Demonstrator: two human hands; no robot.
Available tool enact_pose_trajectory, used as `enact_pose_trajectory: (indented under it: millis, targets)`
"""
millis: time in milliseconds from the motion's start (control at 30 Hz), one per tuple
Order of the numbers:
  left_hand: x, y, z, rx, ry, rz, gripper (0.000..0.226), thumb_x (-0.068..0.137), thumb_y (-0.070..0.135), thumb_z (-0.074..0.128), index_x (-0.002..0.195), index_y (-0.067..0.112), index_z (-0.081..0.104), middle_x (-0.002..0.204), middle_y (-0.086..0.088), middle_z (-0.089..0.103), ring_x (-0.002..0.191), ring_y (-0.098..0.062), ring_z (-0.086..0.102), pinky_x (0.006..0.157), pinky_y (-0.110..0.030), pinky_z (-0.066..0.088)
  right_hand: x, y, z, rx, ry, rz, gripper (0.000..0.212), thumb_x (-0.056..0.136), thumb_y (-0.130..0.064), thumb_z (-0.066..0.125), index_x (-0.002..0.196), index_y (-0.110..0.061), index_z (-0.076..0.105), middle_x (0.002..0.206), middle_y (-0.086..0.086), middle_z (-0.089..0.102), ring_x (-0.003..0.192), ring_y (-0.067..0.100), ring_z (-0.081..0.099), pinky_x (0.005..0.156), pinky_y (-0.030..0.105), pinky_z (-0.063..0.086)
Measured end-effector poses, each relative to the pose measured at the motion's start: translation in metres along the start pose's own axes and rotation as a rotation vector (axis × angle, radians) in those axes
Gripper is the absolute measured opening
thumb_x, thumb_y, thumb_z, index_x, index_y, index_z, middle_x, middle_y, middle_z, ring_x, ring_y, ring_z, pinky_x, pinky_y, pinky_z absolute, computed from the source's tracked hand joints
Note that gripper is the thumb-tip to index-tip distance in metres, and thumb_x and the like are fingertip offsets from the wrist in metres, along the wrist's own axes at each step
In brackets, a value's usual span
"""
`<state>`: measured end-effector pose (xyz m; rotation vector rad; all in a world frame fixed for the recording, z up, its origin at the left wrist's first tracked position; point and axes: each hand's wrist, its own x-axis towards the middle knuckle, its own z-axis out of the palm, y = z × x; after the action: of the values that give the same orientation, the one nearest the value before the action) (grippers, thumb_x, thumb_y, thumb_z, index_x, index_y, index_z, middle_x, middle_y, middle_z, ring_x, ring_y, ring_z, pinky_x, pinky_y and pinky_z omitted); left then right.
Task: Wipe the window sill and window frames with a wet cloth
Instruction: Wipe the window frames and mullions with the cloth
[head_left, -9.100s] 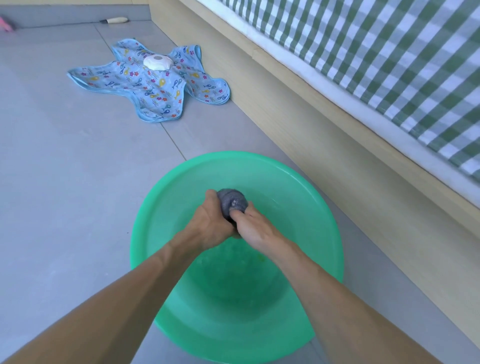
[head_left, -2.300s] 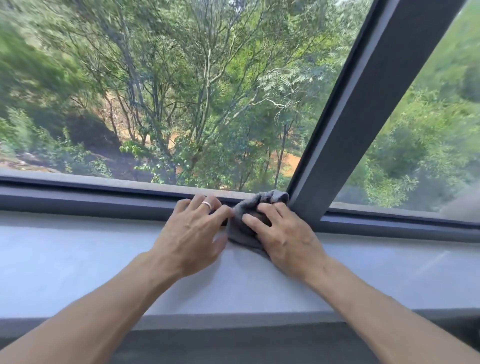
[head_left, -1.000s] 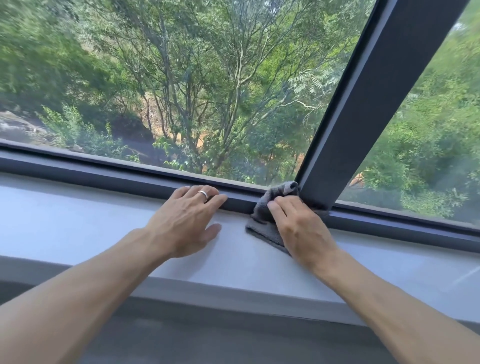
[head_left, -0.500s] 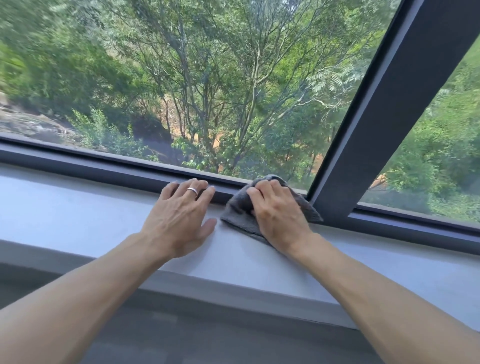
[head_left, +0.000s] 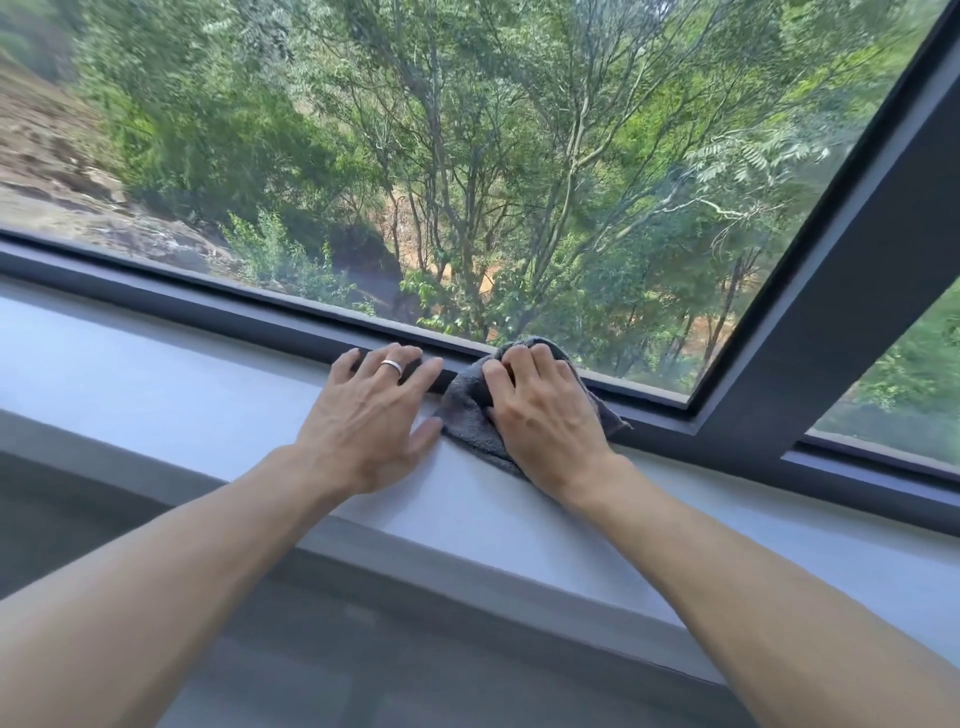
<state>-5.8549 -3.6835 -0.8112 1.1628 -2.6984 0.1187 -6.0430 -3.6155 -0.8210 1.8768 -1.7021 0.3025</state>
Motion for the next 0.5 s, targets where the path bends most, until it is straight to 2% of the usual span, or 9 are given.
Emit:
enact_pose_trajectory:
  millis: [67,167,333,400,500]
  targets:
    - [-0.001,-0.001,0.001,-0.017,-0.01,0.003,0.065,0.095,0.056,0.034,0.152,0.026,0.025,0.155,-0.002,0.03,0.145,-0.019,0.022,0.119,-0.043,0.014,-0.006,0.008,0.0,0.012,0.024,-0.038,0.021,0.09,-0.007,0.06,0.111,-0.005,0.061,0.097,0.015,0.058,0.085,0.031,0.053,0.069,0.042,0.052]
    - [0.001,-0.002,-0.003,-0.04,-0.02,0.008,0.063,0.096,0.055,0.036,0.151,0.026,0.026,0.156,-0.003,0.028,0.145,-0.019,0.02,0.12,-0.043,0.012,-0.029,0.029,-0.006,0.029,0.036,-0.132,0.026,0.095,-0.006,0.041,0.111,-0.011,0.061,0.102,0.017,0.06,0.084,0.033,0.054,0.071,0.045,0.052]
    - [0.001,-0.019,-0.008,-0.051,-0.037,-0.007,0.069,0.088,0.057,0.023,0.15,0.026,0.027,0.155,-0.003,0.031,0.144,-0.019,0.022,0.119,-0.042,0.013,0.008,0.005,0.003,0.001,0.0,-0.224,0.035,0.09,-0.01,0.038,0.101,-0.013,0.071,0.11,0.021,0.06,0.092,0.036,0.056,0.075,0.046,0.053]
    - [-0.003,-0.028,-0.007,-0.049,-0.024,-0.013,0.067,0.091,0.056,0.028,0.151,0.026,0.027,0.154,-0.003,0.032,0.144,-0.02,0.024,0.118,-0.042,0.014,0.021,-0.004,0.005,0.044,-0.004,-0.248,0.035,0.09,-0.012,0.041,0.105,-0.015,0.072,0.112,0.02,0.059,0.095,0.035,0.055,0.078,0.045,0.053]
    - [-0.007,-0.042,-0.005,-0.056,-0.012,-0.008,0.063,0.097,0.052,0.039,0.152,0.025,0.025,0.155,-0.003,0.031,0.144,-0.02,0.024,0.119,-0.042,0.014,0.004,0.006,0.002,0.084,-0.046,-0.233,0.027,0.085,-0.007,0.064,0.108,-0.017,0.073,0.119,0.017,0.058,0.099,0.035,0.055,0.084,0.046,0.053]
